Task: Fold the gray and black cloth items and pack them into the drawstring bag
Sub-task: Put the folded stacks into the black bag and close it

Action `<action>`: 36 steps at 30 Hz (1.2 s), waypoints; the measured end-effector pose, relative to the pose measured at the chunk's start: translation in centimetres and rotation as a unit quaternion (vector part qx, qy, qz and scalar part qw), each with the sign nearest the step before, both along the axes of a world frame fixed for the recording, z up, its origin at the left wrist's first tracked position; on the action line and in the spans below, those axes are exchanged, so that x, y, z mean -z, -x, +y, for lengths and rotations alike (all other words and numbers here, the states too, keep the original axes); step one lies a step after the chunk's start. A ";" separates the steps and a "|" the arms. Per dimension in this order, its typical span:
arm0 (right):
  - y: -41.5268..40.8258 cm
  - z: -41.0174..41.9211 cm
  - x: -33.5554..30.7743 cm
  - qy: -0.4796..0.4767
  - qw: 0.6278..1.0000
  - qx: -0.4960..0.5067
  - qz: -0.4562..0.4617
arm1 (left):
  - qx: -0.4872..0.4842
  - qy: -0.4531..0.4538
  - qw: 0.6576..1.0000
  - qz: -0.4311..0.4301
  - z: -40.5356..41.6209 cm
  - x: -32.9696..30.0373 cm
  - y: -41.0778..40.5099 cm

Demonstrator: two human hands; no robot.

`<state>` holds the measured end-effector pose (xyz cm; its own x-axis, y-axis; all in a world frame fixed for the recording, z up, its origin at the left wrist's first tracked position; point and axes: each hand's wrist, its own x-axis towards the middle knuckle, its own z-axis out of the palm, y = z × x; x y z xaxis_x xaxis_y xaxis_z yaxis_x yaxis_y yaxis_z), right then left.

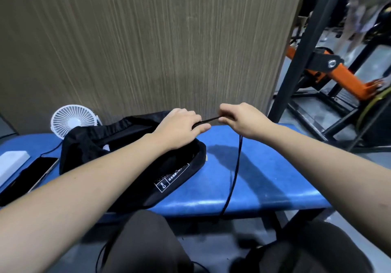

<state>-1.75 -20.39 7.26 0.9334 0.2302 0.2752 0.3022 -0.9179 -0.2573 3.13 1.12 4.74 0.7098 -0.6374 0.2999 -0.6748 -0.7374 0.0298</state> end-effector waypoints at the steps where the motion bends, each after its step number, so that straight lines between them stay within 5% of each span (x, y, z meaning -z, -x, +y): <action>1: 0.2 -0.3 0.0 0.052 0.998 0.004 -0.031 | 0.006 -0.002 1.000 -0.005 -0.2 0.0 0.1; 8: 0.0 -4.7 0.4 0.229 0.954 -0.007 -0.194 | -0.008 -0.088 0.996 -0.021 1.1 -0.1 -0.6; 14: 0.3 -10.0 1.1 0.275 0.936 0.044 -0.215 | -0.010 -0.146 0.987 -0.066 2.5 -0.7 -0.3; 19: -0.5 -9.2 3.2 0.339 0.926 0.121 -0.114 | -0.008 -0.140 0.988 -0.056 2.1 -0.1 -0.2; 24: -1.2 -4.6 4.4 0.355 0.930 0.054 -0.074 | -0.006 -0.126 0.990 -0.070 2.5 0.2 -0.6; 26: -1.6 -3.0 4.5 0.310 0.950 0.027 -0.031 | -0.006 -0.125 0.990 -0.072 2.4 0.2 -0.6; 29: -1.2 0.4 4.0 0.073 0.992 -0.041 0.091 | -0.006 -0.136 0.988 -0.079 2.0 0.3 -0.5; 31: -1.0 2.8 3.5 -0.068 0.987 -0.074 0.128 | -0.005 -0.144 0.986 -0.085 1.8 0.4 -0.4; 36: -1.5 6.6 3.0 -0.221 0.956 -0.066 0.180 | -0.005 -0.160 0.983 -0.091 2.0 0.0 -0.4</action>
